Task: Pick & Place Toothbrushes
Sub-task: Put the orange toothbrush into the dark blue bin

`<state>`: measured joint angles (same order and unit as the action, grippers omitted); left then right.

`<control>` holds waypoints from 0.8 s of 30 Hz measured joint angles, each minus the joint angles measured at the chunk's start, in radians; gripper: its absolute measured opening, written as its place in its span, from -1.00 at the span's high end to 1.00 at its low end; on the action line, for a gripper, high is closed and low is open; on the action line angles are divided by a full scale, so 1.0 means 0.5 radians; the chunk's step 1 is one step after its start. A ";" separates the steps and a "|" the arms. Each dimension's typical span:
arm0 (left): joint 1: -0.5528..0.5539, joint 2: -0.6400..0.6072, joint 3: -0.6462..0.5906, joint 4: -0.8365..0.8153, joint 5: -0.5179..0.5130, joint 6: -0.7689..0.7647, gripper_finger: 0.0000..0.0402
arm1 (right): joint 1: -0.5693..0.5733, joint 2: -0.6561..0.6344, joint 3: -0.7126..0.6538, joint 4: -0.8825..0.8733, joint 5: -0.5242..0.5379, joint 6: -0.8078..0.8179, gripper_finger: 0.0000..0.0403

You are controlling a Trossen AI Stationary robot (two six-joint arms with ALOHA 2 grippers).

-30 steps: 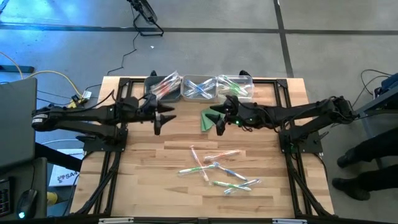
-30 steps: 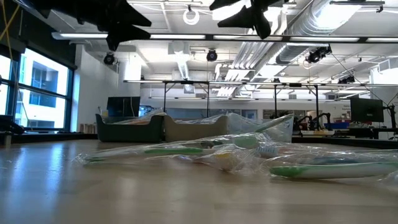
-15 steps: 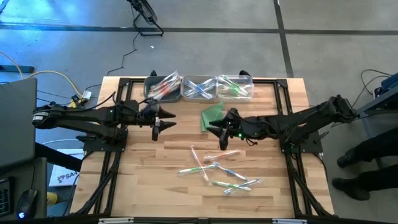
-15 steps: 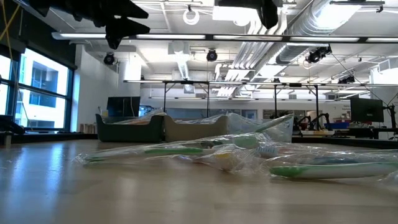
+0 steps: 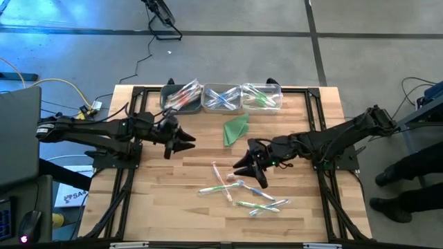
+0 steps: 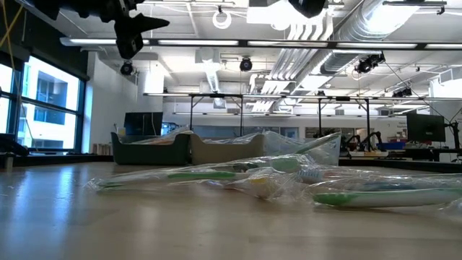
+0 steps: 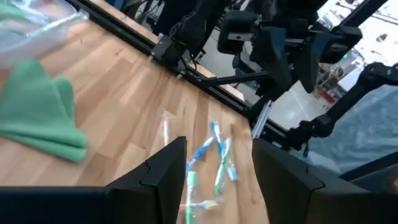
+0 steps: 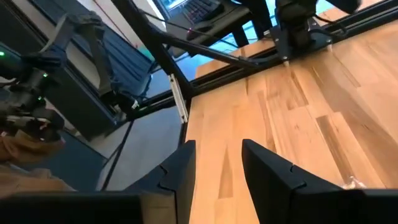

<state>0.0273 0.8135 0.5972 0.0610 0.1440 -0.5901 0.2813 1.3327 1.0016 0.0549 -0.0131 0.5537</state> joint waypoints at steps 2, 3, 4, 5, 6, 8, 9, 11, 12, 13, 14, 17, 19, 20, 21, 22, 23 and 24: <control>-0.062 0.000 0.000 0.006 -0.061 -0.030 0.11 | 0.002 0.000 0.000 -0.020 -0.007 -0.001 0.39; -0.104 0.000 0.000 0.009 -0.108 -0.034 0.11 | 0.001 0.000 0.000 -0.046 -0.008 -0.001 0.39; -0.151 0.000 0.000 0.009 -0.163 -0.035 0.11 | 0.001 0.000 0.000 -0.091 -0.009 -0.004 0.39; -0.202 0.000 0.000 0.009 -0.221 -0.035 0.11 | 0.001 0.000 0.000 -0.151 -0.008 -0.016 0.39; -0.255 0.000 0.000 0.009 -0.285 -0.035 0.11 | -0.001 0.000 0.000 -0.220 -0.002 -0.039 0.39; -0.356 0.000 0.000 0.009 -0.411 -0.035 0.11 | -0.005 0.000 0.000 -0.375 0.039 -0.094 0.39; -0.406 0.001 0.000 0.009 -0.472 -0.036 0.11 | -0.005 0.000 0.000 -0.453 0.063 -0.120 0.39; -0.493 0.009 0.000 0.010 -0.587 -0.042 0.11 | -0.014 0.000 0.000 -0.618 0.116 -0.168 0.39; -0.533 0.015 0.000 0.010 -0.639 -0.042 0.11 | -0.021 0.000 0.000 -0.696 0.124 -0.187 0.39; -0.566 0.017 0.000 0.008 -0.685 -0.042 0.11 | -0.031 0.000 0.000 -0.767 0.127 -0.209 0.39; -0.595 0.020 0.000 0.008 -0.725 -0.043 0.11 | -0.045 0.000 0.000 -0.829 0.127 -0.223 0.39; -0.672 0.054 0.000 0.037 -0.836 -0.056 0.11 | -0.086 0.000 0.000 -0.964 0.133 -0.227 0.39; -0.702 0.082 0.000 0.082 -0.876 -0.072 0.11 | -0.111 0.014 0.000 -1.000 0.146 -0.227 0.39; -0.712 0.097 0.000 0.122 -0.881 -0.078 0.11 | -0.121 0.030 0.000 -1.008 0.164 -0.228 0.39; -0.714 0.110 0.001 0.150 -0.883 -0.080 0.11 | -0.126 0.039 0.000 -1.024 0.188 -0.231 0.39; -0.714 0.121 0.001 0.161 -0.883 -0.080 0.11 | -0.127 0.059 0.000 -1.047 0.211 -0.244 0.39; -0.713 0.136 0.001 0.175 -0.883 -0.081 0.11 | -0.127 0.090 0.000 -1.055 0.210 -0.263 0.39; -0.711 0.150 0.001 0.198 -0.884 -0.081 0.11 | -0.125 0.126 0.000 -1.044 0.210 -0.285 0.39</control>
<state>-0.3283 0.8884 0.5976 0.1601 -0.2981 -0.6304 0.2190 1.3956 1.0016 -0.4673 0.0918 0.4112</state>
